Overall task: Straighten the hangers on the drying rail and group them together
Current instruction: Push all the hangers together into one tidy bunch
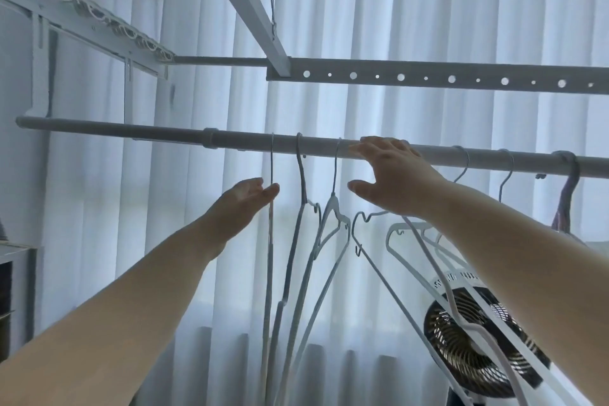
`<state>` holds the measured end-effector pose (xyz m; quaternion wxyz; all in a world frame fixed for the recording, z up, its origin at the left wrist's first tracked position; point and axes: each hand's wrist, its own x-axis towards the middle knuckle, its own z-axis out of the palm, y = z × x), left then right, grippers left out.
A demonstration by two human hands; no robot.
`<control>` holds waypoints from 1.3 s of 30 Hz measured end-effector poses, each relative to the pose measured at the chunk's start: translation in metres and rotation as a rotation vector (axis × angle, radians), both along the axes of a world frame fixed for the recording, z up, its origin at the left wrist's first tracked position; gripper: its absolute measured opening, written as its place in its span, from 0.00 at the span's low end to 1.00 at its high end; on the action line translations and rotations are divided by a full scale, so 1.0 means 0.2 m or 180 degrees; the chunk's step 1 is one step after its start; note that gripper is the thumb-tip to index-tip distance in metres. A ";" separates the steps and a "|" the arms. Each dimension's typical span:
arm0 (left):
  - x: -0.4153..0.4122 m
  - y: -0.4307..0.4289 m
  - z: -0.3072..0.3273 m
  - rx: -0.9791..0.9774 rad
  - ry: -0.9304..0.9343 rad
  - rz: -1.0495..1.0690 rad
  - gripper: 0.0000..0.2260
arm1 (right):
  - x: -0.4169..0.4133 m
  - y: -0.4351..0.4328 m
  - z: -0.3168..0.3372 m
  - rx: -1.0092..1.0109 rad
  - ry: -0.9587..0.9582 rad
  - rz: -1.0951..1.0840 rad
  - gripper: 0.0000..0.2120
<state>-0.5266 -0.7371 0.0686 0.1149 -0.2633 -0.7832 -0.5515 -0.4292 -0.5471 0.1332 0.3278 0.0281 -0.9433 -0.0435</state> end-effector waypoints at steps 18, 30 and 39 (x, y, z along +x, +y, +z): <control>-0.21 0.04 0.05 0.0533 0.0126 -0.0799 0.08 | 0.34 -0.42 -0.46 -0.1573 -0.0667 0.0026 0.36; -0.17 0.17 0.06 0.0778 0.0044 -0.1061 0.15 | 0.44 -0.59 -0.89 -0.3347 0.0442 0.0358 0.31; -0.13 0.32 0.06 0.0712 0.0017 -0.1257 0.03 | 0.48 -0.55 -0.89 -0.3008 0.0639 0.0004 0.23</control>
